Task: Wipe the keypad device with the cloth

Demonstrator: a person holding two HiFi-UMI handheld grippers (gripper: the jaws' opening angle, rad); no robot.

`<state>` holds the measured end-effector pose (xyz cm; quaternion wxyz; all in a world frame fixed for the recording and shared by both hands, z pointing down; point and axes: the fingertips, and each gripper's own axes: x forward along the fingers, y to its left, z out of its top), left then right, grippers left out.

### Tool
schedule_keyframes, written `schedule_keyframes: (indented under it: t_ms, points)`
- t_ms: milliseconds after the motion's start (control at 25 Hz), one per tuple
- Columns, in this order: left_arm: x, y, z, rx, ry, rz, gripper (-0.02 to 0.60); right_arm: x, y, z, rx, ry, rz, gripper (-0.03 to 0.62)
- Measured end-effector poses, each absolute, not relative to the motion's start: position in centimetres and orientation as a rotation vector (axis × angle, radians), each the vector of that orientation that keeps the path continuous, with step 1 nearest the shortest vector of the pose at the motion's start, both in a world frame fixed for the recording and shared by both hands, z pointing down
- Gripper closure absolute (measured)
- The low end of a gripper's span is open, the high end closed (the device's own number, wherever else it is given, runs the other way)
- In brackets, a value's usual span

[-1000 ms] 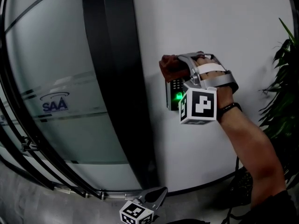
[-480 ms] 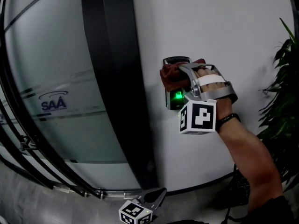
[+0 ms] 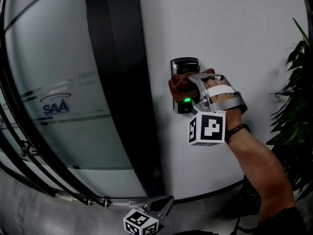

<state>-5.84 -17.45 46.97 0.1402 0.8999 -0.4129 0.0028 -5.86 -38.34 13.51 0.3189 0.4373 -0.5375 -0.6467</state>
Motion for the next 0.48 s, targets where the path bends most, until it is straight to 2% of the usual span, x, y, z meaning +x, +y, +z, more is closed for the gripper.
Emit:
schedule_keyframes:
  t_ms: [480]
  points:
    - [-5.9, -16.6, 47.4, 2.592, -1.192, 0.022, 0.565, -5.9, -38.3, 16.2, 1.128, -1.462, -1.652, 0.539]
